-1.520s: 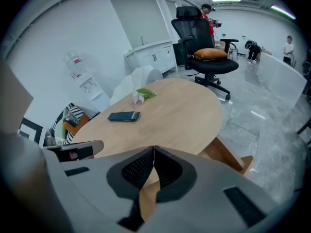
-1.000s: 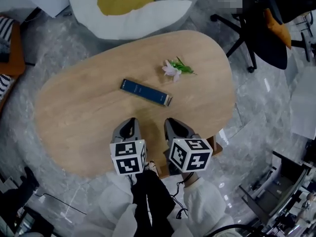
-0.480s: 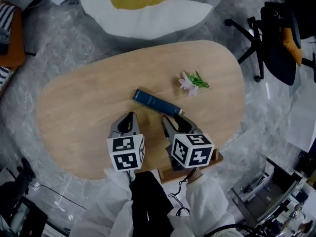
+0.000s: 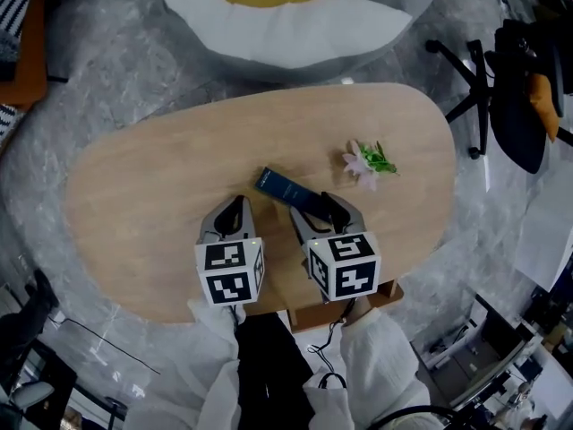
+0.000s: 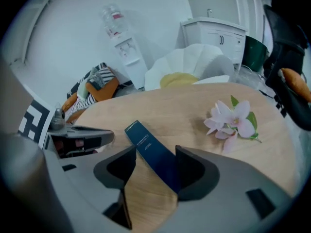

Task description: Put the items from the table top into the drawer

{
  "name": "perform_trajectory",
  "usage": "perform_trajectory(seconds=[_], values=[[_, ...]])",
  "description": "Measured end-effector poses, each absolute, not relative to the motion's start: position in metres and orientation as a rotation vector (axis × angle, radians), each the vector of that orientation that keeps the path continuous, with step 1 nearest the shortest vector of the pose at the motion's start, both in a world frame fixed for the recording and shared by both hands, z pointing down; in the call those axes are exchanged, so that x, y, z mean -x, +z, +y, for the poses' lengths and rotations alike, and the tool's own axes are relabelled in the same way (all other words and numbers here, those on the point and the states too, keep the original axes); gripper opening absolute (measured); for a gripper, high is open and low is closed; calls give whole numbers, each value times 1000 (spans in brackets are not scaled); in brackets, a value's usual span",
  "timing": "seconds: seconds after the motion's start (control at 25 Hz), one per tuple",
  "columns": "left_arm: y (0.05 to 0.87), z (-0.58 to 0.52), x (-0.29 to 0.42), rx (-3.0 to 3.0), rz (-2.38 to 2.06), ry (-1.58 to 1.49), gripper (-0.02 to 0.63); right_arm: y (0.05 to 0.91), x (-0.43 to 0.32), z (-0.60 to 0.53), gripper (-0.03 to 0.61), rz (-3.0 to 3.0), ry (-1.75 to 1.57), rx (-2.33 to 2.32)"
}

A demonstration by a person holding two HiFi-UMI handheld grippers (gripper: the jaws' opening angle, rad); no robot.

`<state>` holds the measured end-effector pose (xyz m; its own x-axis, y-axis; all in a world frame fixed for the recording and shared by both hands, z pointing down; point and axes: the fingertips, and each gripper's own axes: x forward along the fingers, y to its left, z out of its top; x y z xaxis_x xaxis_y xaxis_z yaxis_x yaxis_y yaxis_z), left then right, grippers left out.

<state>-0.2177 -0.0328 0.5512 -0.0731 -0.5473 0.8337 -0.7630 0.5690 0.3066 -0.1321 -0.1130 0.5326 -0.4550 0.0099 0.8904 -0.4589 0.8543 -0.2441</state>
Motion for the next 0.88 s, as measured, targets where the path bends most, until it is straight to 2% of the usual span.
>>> perform_trajectory(seconds=[0.48, 0.88], values=[[556, -18, 233, -1011, -1766, 197, -6, 551, 147, -102, 290, -1883, 319, -110], [560, -11, 233, -1000, -1768, 202, -6, 552, 149, -101, 288, -1849, 283, -36]])
